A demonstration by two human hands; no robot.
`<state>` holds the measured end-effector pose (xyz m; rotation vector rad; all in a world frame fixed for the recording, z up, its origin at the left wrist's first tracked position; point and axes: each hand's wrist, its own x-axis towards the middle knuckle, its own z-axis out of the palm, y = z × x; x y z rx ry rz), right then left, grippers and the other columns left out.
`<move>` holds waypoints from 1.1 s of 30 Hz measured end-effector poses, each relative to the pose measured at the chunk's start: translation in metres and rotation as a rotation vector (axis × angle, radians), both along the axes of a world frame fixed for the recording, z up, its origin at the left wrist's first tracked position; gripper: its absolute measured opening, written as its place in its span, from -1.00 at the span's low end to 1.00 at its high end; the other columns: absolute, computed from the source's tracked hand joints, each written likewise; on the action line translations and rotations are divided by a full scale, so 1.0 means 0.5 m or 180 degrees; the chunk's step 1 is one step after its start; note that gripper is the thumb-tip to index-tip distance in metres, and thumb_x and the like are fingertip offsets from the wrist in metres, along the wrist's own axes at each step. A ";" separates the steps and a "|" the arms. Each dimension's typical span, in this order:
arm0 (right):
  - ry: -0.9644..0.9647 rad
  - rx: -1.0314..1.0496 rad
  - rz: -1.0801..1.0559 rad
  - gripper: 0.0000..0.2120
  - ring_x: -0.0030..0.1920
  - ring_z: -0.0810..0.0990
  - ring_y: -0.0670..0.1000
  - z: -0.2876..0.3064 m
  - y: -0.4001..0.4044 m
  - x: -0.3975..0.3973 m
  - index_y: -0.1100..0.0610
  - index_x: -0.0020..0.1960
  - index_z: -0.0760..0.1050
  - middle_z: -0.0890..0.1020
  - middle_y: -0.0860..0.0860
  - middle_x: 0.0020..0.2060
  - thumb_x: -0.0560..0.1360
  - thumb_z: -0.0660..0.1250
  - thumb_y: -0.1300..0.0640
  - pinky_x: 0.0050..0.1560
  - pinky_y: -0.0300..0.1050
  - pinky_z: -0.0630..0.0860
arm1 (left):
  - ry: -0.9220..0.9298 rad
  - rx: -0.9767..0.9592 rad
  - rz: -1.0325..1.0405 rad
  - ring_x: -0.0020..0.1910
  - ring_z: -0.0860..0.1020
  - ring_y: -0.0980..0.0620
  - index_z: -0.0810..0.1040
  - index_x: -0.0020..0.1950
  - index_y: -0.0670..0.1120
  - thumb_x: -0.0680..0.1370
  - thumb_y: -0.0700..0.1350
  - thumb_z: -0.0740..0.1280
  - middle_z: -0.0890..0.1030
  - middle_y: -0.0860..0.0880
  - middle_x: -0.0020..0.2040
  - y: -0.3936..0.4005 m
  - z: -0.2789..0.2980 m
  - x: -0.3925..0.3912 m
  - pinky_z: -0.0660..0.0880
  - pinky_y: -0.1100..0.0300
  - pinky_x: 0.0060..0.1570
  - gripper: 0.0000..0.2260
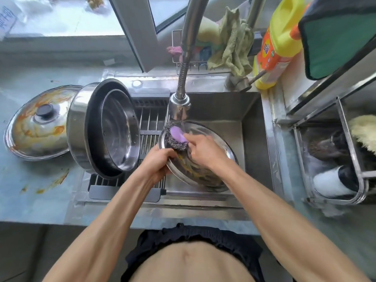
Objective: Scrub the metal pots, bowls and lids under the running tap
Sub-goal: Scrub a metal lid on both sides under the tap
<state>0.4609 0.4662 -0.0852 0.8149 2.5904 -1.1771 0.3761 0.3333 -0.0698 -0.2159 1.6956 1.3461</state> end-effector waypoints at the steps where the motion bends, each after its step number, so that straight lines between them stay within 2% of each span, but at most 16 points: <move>1: -0.0035 0.0057 -0.0097 -0.55 0.15 0.57 0.22 -0.002 0.020 -0.003 -0.07 0.38 0.49 0.61 0.12 0.21 0.56 0.16 0.24 0.11 0.06 0.54 | -0.0004 0.0026 -0.0034 -0.41 0.53 -0.03 0.52 -0.05 -0.20 0.47 -0.50 0.16 0.55 -0.16 -0.29 0.000 0.001 -0.003 0.56 0.15 -0.42 -0.74; 3: -0.0313 0.0178 -0.0306 -0.53 0.10 0.57 0.24 -0.018 0.055 -0.001 -0.06 0.37 0.49 0.60 0.17 0.18 0.55 0.14 0.26 0.00 0.00 0.50 | -0.0015 0.0050 -0.0117 -0.41 0.55 -0.04 0.52 -0.09 -0.21 0.48 -0.51 0.17 0.57 -0.16 -0.31 -0.006 0.004 0.000 0.59 0.11 -0.37 -0.75; 5: -0.0314 0.0225 -0.0150 -0.55 -0.03 0.57 0.20 -0.006 0.034 0.000 -0.01 0.35 0.50 0.62 0.17 0.09 0.53 0.15 0.28 -0.11 -0.02 0.48 | -0.0036 0.0044 -0.0103 -0.45 0.56 -0.02 0.52 -0.11 -0.20 0.47 -0.52 0.16 0.58 -0.13 -0.36 -0.004 0.008 0.001 0.60 0.13 -0.42 -0.73; 8: -0.0107 0.0018 0.0158 -0.54 -0.06 0.61 0.18 0.014 -0.012 0.004 0.02 0.36 0.50 0.64 0.16 0.04 0.53 0.16 0.31 -0.05 0.06 0.58 | -0.0054 0.0011 0.0038 -0.52 0.51 0.04 0.50 -0.14 -0.19 0.47 -0.54 0.14 0.52 -0.11 -0.41 -0.005 0.008 -0.004 0.53 0.23 -0.50 -0.72; 11: -0.0377 0.0185 -0.0241 -0.54 0.06 0.61 0.26 -0.008 0.044 0.002 0.03 0.33 0.52 0.63 0.21 0.11 0.49 0.16 0.30 0.06 0.08 0.57 | -0.0037 0.0011 -0.0114 -0.50 0.53 0.01 0.49 -0.12 -0.18 0.47 -0.53 0.15 0.54 -0.08 -0.44 -0.017 0.014 0.001 0.56 0.18 -0.46 -0.72; 13: -0.0432 0.0181 -0.0207 -0.53 0.01 0.61 0.24 -0.003 0.030 -0.002 0.03 0.34 0.50 0.63 0.20 0.09 0.49 0.17 0.31 -0.03 0.04 0.56 | -0.0015 -0.0068 -0.0159 -0.50 0.53 0.00 0.48 -0.12 -0.18 0.48 -0.52 0.16 0.54 -0.07 -0.44 -0.017 0.018 0.006 0.56 0.17 -0.49 -0.73; 16: -0.0136 -0.0041 0.0237 -0.50 -0.19 0.55 0.08 0.019 -0.029 -0.005 -0.04 0.41 0.45 0.60 0.12 0.00 0.55 0.16 0.32 -0.24 -0.09 0.44 | -0.0114 -0.0049 0.0052 -0.47 0.55 -0.02 0.50 -0.13 -0.19 0.50 -0.52 0.15 0.56 -0.11 -0.40 -0.011 0.015 0.002 0.59 0.17 -0.48 -0.73; 18: -0.0181 0.0006 0.0024 -0.49 -0.12 0.58 0.12 0.004 0.005 -0.004 -0.07 0.40 0.46 0.60 0.12 0.07 0.54 0.15 0.31 -0.13 -0.06 0.52 | -0.0110 -0.0045 0.0041 -0.47 0.55 -0.03 0.50 -0.13 -0.20 0.49 -0.52 0.15 0.55 -0.11 -0.40 -0.018 0.015 0.000 0.58 0.17 -0.47 -0.74; 20: -0.0523 0.0149 -0.0195 -0.48 0.06 0.59 0.22 -0.015 0.045 0.002 -0.02 0.39 0.47 0.59 0.17 0.18 0.49 0.14 0.31 0.06 0.08 0.57 | -0.0054 -0.0088 -0.0071 -0.47 0.51 -0.02 0.48 -0.12 -0.18 0.48 -0.52 0.17 0.52 -0.09 -0.42 -0.025 0.016 0.001 0.55 0.18 -0.47 -0.74; 21: -0.0621 0.0215 -0.0205 -0.49 0.07 0.58 0.24 -0.017 0.047 0.007 0.02 0.38 0.47 0.58 0.19 0.17 0.48 0.14 0.31 0.07 0.10 0.57 | -0.0025 -0.0107 -0.0121 -0.47 0.50 -0.02 0.48 -0.12 -0.17 0.48 -0.52 0.17 0.51 -0.08 -0.42 -0.023 0.016 0.003 0.53 0.18 -0.46 -0.74; 25: -0.0291 0.0014 0.0142 -0.52 -0.16 0.56 0.18 -0.003 -0.008 0.009 -0.02 0.38 0.47 0.60 0.14 -0.04 0.53 0.15 0.31 -0.13 0.03 0.54 | 0.0098 -0.0130 -0.0043 -0.51 0.51 0.00 0.49 -0.11 -0.17 0.47 -0.52 0.16 0.53 -0.11 -0.39 -0.014 0.019 -0.007 0.53 0.21 -0.49 -0.73; 28: -0.0503 0.0174 -0.0213 -0.50 0.00 0.60 0.26 -0.026 0.047 0.015 -0.02 0.37 0.47 0.60 0.20 0.11 0.51 0.12 0.29 0.00 0.06 0.57 | 0.0271 -0.0170 -0.0084 -0.53 0.53 0.02 0.49 -0.09 -0.16 0.49 -0.50 0.18 0.55 -0.09 -0.43 -0.021 0.024 -0.013 0.54 0.19 -0.51 -0.73; 30: -0.0626 0.0250 -0.0317 -0.51 0.06 0.60 0.29 -0.028 0.047 0.013 0.05 0.35 0.47 0.60 0.23 0.12 0.48 0.12 0.32 -0.06 0.03 0.52 | 0.0396 -0.0213 -0.0167 -0.52 0.55 0.02 0.50 -0.05 -0.16 0.49 -0.49 0.18 0.57 -0.06 -0.46 -0.021 0.030 -0.018 0.54 0.16 -0.47 -0.74; 33: -0.0280 0.0030 -0.0144 -0.53 0.08 0.57 0.29 -0.016 -0.006 -0.009 0.04 0.33 0.47 0.60 0.20 0.10 0.49 0.13 0.33 -0.08 0.06 0.53 | 0.0387 -0.0266 -0.0116 -0.50 0.54 0.00 0.50 0.01 -0.17 0.48 -0.49 0.18 0.54 -0.07 -0.44 -0.014 0.027 -0.029 0.55 0.16 -0.46 -0.72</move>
